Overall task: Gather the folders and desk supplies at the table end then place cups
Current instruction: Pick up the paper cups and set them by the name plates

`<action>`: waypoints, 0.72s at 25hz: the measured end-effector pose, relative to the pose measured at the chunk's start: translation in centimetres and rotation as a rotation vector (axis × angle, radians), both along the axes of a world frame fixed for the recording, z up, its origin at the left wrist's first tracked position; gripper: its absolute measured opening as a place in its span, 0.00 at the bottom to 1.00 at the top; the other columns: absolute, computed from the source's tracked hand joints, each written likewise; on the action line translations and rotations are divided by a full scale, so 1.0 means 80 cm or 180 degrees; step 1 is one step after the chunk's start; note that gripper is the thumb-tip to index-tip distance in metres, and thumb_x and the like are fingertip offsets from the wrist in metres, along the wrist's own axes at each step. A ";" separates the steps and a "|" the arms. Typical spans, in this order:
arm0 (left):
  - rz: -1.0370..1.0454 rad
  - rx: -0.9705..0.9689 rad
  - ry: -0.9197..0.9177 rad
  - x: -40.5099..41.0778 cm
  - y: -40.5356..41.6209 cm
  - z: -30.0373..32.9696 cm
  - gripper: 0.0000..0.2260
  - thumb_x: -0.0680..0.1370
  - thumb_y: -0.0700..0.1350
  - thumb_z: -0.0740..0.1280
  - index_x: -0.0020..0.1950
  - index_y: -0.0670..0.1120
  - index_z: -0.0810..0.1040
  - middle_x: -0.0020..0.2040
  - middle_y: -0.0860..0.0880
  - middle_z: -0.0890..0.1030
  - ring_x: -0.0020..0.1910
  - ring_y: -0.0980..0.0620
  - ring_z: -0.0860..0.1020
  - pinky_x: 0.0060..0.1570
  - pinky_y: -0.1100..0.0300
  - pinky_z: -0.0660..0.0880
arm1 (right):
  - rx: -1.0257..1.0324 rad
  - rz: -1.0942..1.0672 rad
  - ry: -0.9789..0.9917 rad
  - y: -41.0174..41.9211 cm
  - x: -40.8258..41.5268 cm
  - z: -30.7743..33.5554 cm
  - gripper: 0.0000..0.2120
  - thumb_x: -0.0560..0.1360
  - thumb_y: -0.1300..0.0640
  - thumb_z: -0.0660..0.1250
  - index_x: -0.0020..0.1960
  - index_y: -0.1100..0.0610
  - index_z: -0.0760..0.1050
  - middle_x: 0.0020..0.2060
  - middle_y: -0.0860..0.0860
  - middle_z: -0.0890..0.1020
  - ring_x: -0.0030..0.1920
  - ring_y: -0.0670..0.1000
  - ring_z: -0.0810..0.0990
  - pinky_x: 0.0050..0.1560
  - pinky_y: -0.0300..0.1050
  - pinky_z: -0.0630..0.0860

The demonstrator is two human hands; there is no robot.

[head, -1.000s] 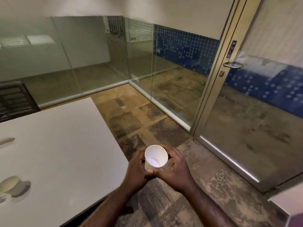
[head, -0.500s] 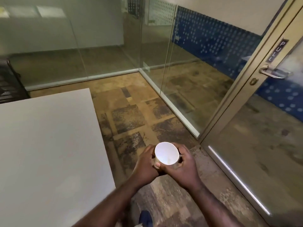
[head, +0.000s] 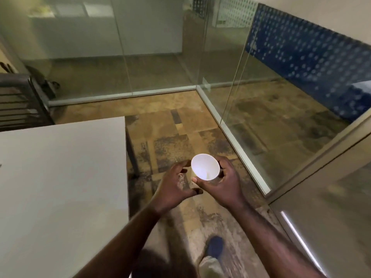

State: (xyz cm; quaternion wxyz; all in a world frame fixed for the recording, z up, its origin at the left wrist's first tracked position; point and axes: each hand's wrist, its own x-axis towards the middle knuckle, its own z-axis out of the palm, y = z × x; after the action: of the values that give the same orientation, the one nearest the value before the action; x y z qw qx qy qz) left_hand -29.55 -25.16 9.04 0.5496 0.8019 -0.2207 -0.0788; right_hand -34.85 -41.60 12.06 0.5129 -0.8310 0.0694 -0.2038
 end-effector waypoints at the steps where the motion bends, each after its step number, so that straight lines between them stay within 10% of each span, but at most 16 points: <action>1: 0.0072 0.0008 -0.0051 0.024 -0.005 -0.001 0.38 0.61 0.52 0.82 0.67 0.57 0.70 0.64 0.55 0.75 0.59 0.56 0.77 0.56 0.63 0.76 | -0.0026 0.0050 -0.0018 -0.011 0.027 -0.001 0.31 0.57 0.44 0.80 0.56 0.46 0.74 0.51 0.39 0.77 0.52 0.40 0.76 0.44 0.36 0.73; 8: 0.0708 0.0302 -0.0392 0.180 -0.065 0.011 0.36 0.63 0.50 0.81 0.68 0.45 0.72 0.66 0.51 0.75 0.59 0.51 0.76 0.56 0.63 0.74 | -0.0067 0.0634 -0.0215 -0.081 0.228 0.000 0.33 0.57 0.41 0.79 0.59 0.46 0.73 0.53 0.38 0.76 0.53 0.37 0.74 0.43 0.31 0.71; 18: 0.1758 0.0287 -0.0194 0.333 -0.057 -0.001 0.36 0.64 0.62 0.76 0.69 0.60 0.67 0.66 0.59 0.72 0.60 0.63 0.73 0.54 0.71 0.71 | -0.0196 0.1490 -0.0290 -0.116 0.467 0.007 0.37 0.58 0.36 0.78 0.61 0.50 0.73 0.55 0.44 0.76 0.53 0.48 0.76 0.42 0.35 0.72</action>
State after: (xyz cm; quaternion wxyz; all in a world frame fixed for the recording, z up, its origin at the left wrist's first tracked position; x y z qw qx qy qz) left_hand -2.90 -29.71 8.96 0.5072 0.8573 -0.0065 0.0883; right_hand 2.54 -50.86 12.61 0.5231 -0.8297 -0.1546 -0.1187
